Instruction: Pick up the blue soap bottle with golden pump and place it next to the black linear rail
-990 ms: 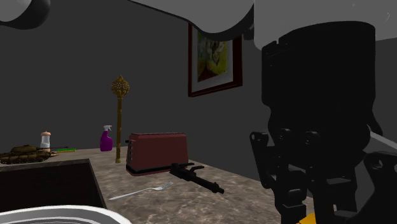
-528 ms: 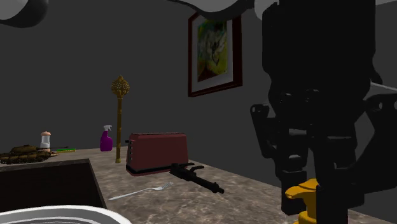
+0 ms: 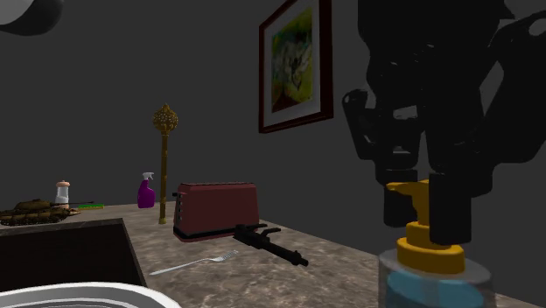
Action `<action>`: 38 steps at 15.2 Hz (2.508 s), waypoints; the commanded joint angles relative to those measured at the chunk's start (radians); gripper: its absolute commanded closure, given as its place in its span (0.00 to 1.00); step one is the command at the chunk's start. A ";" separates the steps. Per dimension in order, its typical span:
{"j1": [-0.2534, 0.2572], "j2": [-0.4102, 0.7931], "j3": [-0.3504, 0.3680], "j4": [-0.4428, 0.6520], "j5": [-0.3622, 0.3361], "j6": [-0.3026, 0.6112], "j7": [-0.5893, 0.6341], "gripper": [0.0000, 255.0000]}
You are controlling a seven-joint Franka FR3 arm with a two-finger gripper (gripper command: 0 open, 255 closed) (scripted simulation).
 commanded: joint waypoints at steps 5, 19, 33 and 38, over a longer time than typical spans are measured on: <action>-0.006 0.001 -0.002 0.083 -0.002 -0.082 0.007 1.00; 0.171 -0.177 0.058 -0.043 -0.061 -0.109 0.240 1.00; 0.361 -0.223 0.172 0.012 -0.096 -0.186 0.550 1.00; 0.426 -0.185 0.213 0.107 -0.103 -0.236 0.659 1.00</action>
